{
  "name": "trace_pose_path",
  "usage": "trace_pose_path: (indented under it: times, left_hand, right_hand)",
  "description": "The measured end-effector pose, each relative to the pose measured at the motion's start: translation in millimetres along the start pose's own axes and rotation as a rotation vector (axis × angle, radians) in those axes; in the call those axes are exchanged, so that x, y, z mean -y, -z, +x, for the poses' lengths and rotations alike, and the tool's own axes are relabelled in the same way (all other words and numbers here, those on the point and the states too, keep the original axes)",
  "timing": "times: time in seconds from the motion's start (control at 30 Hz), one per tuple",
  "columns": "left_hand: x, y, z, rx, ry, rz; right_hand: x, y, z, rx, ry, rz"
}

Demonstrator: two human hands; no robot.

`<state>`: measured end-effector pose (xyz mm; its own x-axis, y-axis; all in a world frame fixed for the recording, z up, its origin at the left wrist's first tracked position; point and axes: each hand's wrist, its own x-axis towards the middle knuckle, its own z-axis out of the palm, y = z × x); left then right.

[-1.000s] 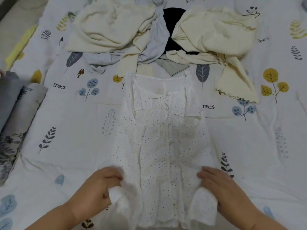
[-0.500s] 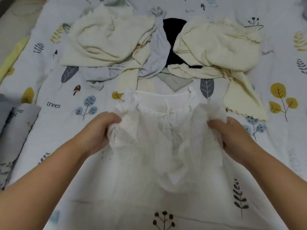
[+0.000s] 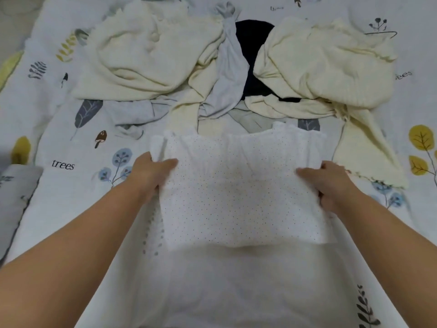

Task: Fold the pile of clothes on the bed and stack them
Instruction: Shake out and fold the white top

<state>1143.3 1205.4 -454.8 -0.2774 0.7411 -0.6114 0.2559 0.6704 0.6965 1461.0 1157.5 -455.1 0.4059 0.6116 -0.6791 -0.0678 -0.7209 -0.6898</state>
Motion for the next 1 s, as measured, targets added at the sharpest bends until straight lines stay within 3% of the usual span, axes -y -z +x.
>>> trace_pose_path:
  times: [0.13,0.2,0.37,0.47,0.67,0.83,1.0]
  left_hand:
    - [2.7,-9.2,6.7,-0.204,-0.122,0.073]
    - [6.4,-12.9,-1.2,-0.312,-0.125,0.202]
    - [39.4,-21.8,-35.9,-0.203,-0.084,0.336]
    - [55.2,-32.3,-56.0,-0.15,-0.124,0.362]
    - [59.1,-34.4,-84.7,-0.119,-0.231,0.304]
    - [86.9,-14.4,-137.4,-0.022,-0.38,0.47]
    - [128.8,-10.1,-156.5,0.042,-0.247,0.584]
  right_hand:
    - [-1.9,1.0,4.2,-0.226,0.218,-0.112]
    - [-5.4,5.6,2.4,-0.307,0.23,-0.215]
    - [-26.8,14.8,-17.8,-0.137,0.088,-0.441]
    - [-36.9,11.9,-32.3,-0.005,0.053,-0.445]
    - [-42.3,20.8,-57.2,-0.005,0.124,-0.418]
    - [-80.7,47.5,-94.9,0.083,0.062,-0.452]
    - [-120.5,54.7,-116.0,0.086,0.042,-0.558]
